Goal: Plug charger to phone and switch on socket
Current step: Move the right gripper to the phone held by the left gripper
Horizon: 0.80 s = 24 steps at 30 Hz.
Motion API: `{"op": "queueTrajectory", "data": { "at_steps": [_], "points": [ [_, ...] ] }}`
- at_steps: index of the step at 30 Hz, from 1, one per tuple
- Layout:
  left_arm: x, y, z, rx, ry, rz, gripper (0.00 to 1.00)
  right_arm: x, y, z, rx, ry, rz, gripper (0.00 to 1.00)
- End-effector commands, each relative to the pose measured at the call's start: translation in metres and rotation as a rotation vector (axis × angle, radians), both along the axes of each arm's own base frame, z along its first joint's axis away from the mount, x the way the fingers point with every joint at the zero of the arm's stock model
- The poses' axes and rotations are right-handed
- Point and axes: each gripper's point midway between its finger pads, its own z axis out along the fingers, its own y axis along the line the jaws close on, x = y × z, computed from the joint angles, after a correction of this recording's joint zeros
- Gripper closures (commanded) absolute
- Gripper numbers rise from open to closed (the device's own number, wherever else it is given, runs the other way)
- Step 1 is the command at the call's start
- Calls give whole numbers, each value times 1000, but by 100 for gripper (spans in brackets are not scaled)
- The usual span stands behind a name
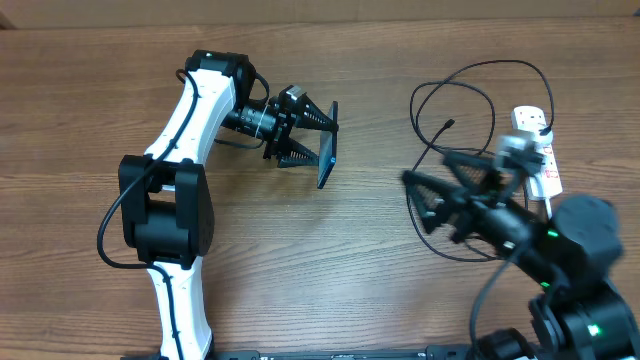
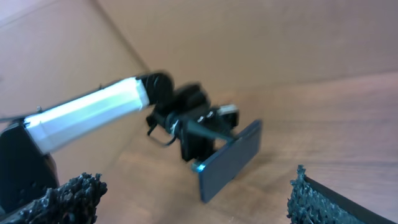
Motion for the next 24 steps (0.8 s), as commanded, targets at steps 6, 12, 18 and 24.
{"op": "queueTrajectory", "data": {
  "at_steps": [6, 12, 18, 24],
  "points": [
    [4, -6, 14, -56, -9, 9, 30, 17, 71, -48, -186, 85, -205, 0],
    [5, -6, 14, -56, -13, 10, 30, 19, 114, -68, -223, 72, -171, 0],
    [5, -6, 14, -57, -13, 9, 30, 25, 129, -89, -264, 98, -148, 0],
    [4, -6, 14, -56, -13, 9, 29, 45, 120, -100, -301, 85, -268, 14]
  ]
}}
